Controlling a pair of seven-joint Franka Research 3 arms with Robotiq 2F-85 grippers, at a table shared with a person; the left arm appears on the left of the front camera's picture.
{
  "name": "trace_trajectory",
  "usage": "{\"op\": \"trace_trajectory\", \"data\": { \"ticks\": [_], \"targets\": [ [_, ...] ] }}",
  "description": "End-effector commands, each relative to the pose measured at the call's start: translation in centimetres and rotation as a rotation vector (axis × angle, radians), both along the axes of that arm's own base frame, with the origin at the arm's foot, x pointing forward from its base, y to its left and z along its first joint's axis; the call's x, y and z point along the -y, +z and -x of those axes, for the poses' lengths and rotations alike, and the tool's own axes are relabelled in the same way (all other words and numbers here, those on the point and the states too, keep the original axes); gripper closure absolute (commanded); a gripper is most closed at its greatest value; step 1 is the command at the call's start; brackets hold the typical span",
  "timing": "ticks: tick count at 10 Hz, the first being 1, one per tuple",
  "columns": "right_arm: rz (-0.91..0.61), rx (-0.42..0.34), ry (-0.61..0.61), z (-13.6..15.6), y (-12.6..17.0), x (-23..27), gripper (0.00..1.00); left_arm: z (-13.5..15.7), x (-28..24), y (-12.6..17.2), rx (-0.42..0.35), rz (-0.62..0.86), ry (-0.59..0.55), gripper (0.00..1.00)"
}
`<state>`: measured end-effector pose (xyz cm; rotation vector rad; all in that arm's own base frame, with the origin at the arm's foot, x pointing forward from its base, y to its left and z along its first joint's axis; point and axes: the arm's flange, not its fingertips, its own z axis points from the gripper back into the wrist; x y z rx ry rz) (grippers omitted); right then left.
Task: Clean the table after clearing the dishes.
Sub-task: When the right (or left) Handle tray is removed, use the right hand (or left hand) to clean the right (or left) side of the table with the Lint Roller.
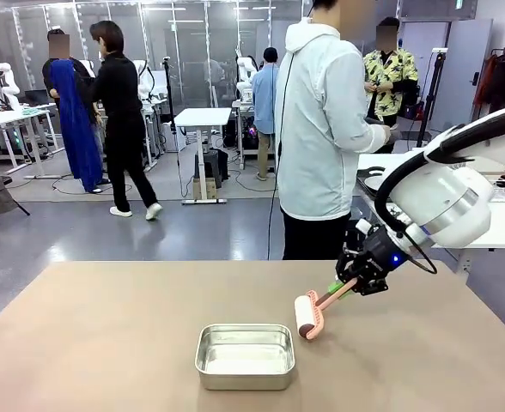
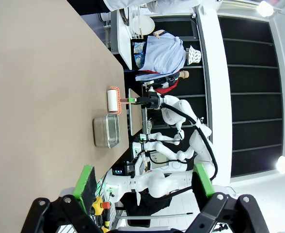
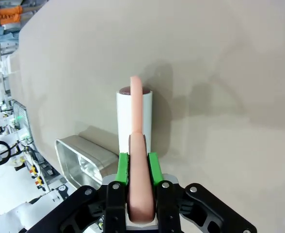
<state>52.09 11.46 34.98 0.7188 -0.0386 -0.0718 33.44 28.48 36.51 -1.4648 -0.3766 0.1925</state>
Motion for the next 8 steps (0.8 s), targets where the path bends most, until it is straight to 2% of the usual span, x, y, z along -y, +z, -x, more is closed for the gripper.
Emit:
{"op": "trace_trajectory", "data": {
  "ticks": [1, 3, 4, 5, 6, 8],
  "targets": [
    [0.021, -0.003, 0.003, 1.5, -2.8, 0.7, 0.80, 0.6, 0.0, 0.2, -0.004, -0.007, -0.004, 0.00],
    [0.027, -0.001, -0.045, 2.3, -4.3, 5.0, 0.80, 0.6, 0.0, 0.2, -0.004, -0.007, -0.004, 0.00],
    [0.078, 0.007, -0.070, 2.3, -4.7, 8.1, 0.80, 0.6, 0.0, 0.2, -0.004, -0.007, -0.004, 0.00],
    [0.092, 0.008, -0.054, 2.1, -5.0, 10.7, 0.80, 0.6, 0.0, 0.2, -0.004, -0.007, -0.004, 0.00],
    [0.169, 0.028, -0.103, 1.8, -5.5, 14.3, 0.80, 0.6, 0.0, 0.2, -0.004, -0.007, -0.004, 0.00],
    [0.313, 0.011, -0.220, 1.9, -6.0, 20.0, 0.80, 0.6, 0.0, 0.2, -0.004, -0.007, -0.004, 0.00]
  ]
}}
